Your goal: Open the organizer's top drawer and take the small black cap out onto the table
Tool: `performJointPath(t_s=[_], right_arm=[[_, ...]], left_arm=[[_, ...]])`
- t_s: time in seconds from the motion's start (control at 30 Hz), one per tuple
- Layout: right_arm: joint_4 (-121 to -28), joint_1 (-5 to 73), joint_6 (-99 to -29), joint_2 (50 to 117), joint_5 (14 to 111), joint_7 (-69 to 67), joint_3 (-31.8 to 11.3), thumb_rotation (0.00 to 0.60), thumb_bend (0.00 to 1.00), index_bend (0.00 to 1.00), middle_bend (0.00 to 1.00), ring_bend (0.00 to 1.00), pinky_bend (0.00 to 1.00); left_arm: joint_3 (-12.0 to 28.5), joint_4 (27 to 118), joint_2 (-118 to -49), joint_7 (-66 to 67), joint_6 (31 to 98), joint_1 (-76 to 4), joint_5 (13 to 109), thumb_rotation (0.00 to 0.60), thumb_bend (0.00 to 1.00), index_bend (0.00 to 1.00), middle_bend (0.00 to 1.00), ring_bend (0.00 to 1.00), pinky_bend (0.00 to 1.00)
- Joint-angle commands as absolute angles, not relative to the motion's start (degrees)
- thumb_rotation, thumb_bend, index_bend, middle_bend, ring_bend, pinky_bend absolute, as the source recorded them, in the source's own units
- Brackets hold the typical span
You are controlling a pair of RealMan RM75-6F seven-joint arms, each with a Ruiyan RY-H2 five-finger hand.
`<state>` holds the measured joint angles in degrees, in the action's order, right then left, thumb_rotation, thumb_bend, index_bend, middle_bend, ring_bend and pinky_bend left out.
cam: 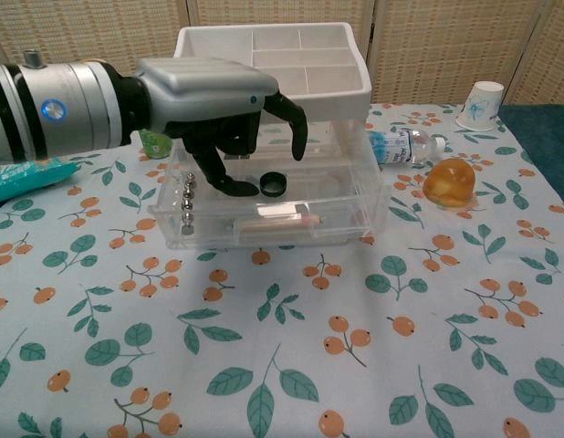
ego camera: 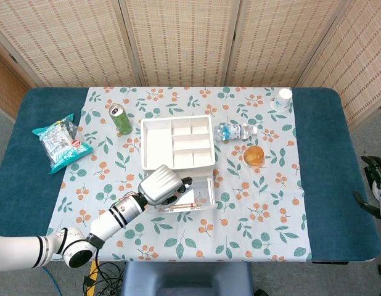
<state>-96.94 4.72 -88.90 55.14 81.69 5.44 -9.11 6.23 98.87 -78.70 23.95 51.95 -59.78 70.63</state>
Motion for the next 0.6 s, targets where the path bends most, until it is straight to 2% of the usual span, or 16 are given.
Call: performJointPath(t_s=[0.03, 0.6], right_arm=[[-96.86, 4.65, -88.95, 55.20, 81.68, 5.32, -9.08, 0.600, 0.26, 0.16, 0.21, 0.19, 0.23], [-96.04, 4.37, -88.90, 55.38, 81.52, 4.29, -9.00, 0.600, 0.26, 0.16, 0.21, 0.19, 0.23]], left_arm=[[6.19, 98.72, -79.92, 27.94, 52.44, -60.01, 69.57, 0.600, 0.27, 0.34, 1.00, 1.00, 1.00], [6.30, 99.68, -82.67, 42.22, 54.96, -60.61, 62.59, 0.600, 0.27, 0.35, 1.00, 1.00, 1.00]])
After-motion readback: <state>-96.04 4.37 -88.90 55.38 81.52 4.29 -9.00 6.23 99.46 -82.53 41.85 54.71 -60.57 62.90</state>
